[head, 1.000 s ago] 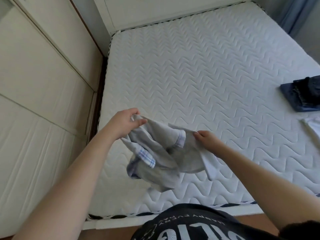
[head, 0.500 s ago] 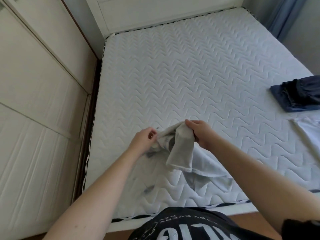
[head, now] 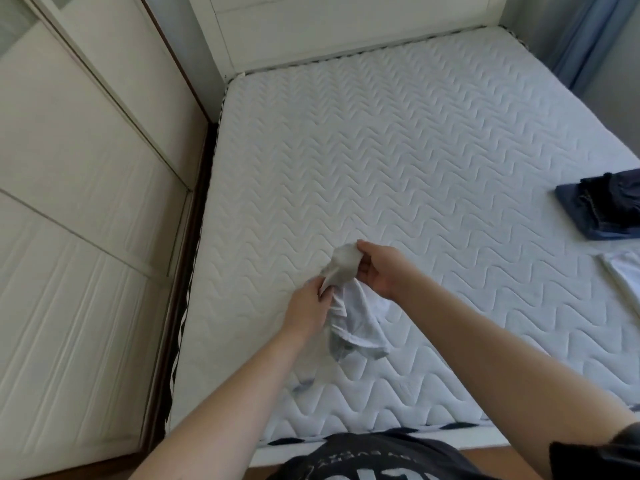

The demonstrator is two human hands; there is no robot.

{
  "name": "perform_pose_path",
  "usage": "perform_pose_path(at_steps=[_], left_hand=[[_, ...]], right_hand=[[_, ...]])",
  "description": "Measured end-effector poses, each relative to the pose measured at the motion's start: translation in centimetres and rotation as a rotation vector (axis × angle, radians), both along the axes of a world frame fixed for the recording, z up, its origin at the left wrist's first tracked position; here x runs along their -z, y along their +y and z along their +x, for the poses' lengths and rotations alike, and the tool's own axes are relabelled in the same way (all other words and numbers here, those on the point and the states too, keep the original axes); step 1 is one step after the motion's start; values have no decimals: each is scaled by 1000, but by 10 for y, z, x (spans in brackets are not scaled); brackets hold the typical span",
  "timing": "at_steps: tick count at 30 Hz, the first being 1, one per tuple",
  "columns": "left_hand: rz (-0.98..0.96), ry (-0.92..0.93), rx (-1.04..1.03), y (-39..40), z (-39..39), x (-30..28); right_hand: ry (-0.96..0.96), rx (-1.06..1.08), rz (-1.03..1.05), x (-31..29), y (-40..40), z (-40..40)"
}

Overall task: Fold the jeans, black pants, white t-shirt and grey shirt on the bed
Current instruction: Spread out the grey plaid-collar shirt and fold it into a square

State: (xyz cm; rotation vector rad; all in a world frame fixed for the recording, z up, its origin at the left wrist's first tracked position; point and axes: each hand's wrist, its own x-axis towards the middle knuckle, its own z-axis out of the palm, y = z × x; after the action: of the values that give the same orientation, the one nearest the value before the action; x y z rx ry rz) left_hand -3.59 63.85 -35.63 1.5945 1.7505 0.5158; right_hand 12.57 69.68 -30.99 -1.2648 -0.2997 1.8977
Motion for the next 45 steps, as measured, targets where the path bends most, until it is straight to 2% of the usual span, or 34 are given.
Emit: perform_pose_path(at_steps=[4,6,11,14,17,20,23,27,31,38,42,45], left_hand=[[-36,-117,-52,16,-9,-21],[-22,-190,-64,24,-10,-33],[10,-411,-217,43,-2,-61],[-12,-560,-344,49,3,-74],[-38,-682,-445,54,9,-90],[-38,-739,-493,58,11,-112],[-25,-797,-480,60,8,-135],[1,-895,-473,62,3,-155],[32,-886,-513,66,-13,-161],[-26,-490,-596,71,-60,-129],[-142,-307,-573,60,-81,-103],[-292,-287,-423,43,-99,-92]], right_hand=[[25,-30,118,15,5,9],[-33,-105,170,30,1,17],[-505,-498,198,87,-41,26],[-709,-747,182,108,-69,30],[-842,-789,187,121,-87,35],[-1112,-820,154,136,-93,44],[-1263,-742,111,139,-86,50],[-1229,-661,87,133,-68,53],[-941,-424,66,126,-54,58],[-568,12,50,115,-39,92],[-616,-21,113,98,-34,106],[-592,-95,185,81,-37,112]])
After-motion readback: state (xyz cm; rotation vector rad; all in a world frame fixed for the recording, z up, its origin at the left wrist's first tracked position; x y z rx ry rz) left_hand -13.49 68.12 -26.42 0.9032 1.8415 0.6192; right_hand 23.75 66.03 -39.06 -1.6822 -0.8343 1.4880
